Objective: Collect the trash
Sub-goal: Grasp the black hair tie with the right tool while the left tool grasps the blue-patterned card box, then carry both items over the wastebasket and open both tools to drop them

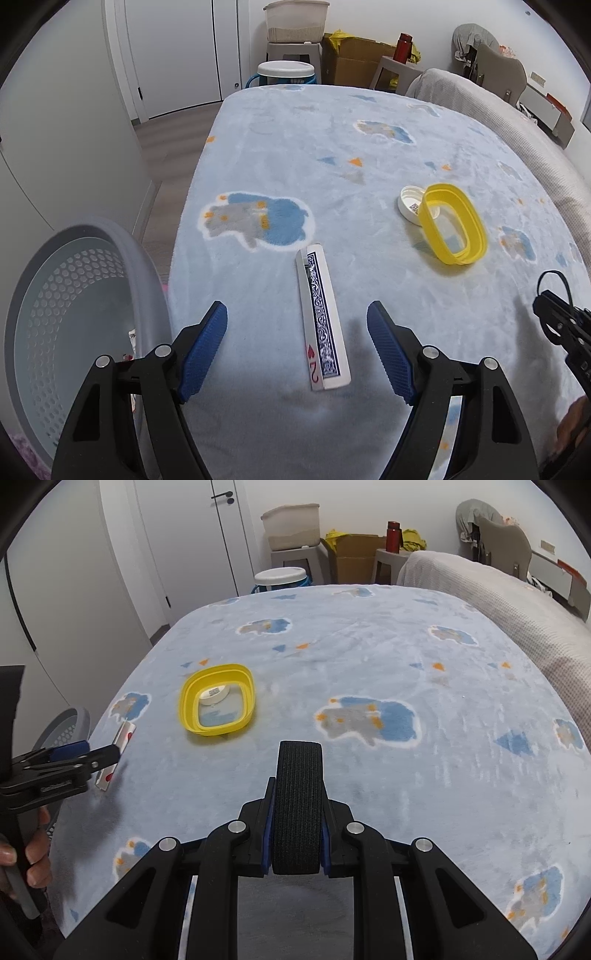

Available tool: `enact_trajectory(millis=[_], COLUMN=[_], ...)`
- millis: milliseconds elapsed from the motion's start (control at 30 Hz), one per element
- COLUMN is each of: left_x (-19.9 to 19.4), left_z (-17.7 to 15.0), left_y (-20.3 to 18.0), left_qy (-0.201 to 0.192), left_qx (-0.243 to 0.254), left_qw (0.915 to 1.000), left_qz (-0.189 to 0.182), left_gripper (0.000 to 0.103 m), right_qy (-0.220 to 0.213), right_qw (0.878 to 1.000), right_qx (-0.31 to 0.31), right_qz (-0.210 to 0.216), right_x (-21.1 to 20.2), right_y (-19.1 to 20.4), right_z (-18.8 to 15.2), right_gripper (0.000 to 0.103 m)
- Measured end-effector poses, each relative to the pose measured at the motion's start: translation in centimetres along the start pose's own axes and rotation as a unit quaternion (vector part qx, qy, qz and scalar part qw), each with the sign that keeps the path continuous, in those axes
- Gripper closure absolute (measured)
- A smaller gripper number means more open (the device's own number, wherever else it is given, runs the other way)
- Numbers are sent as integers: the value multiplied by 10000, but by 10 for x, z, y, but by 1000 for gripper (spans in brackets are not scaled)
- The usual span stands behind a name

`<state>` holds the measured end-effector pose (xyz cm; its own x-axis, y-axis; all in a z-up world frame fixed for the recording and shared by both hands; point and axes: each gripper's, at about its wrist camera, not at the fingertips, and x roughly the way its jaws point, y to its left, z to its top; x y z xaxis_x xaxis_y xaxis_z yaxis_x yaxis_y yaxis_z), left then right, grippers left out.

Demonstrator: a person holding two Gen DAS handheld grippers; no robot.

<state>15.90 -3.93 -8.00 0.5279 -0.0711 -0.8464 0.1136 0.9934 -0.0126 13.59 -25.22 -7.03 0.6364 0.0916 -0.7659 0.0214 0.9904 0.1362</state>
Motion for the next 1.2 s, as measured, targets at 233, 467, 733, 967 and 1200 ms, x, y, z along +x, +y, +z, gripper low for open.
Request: enact_trajectory(millis=[233, 467, 733, 967, 1200], left_x=[9, 3, -17, -47, -77], left_z=[0, -6, -26, -49, -66], left_y=[-8, -19, -22, -18, -5], left_qy=[-17, -75, -32, -68, -205], left_qx=[203, 390, 555, 641, 643], left_qw=[9997, 9992, 9979, 9965, 9961], left_qz=[115, -91, -341, -537, -571], left_gripper=[52, 87, 87, 87, 87], right_qy=[-18, -26, 13, -39, -47], right_qw=[10000, 9999, 10000, 9998, 9994], right_qx=[-23, -22, -18, -167, -149], right_qz=[94, 115, 54, 30, 299], right_x=[-2, -3, -1, -10, -26], right_y=[3, 3, 5, 25, 57], right_z=[0, 0, -3, -15, -37], right_gripper=[84, 84, 84, 84, 84])
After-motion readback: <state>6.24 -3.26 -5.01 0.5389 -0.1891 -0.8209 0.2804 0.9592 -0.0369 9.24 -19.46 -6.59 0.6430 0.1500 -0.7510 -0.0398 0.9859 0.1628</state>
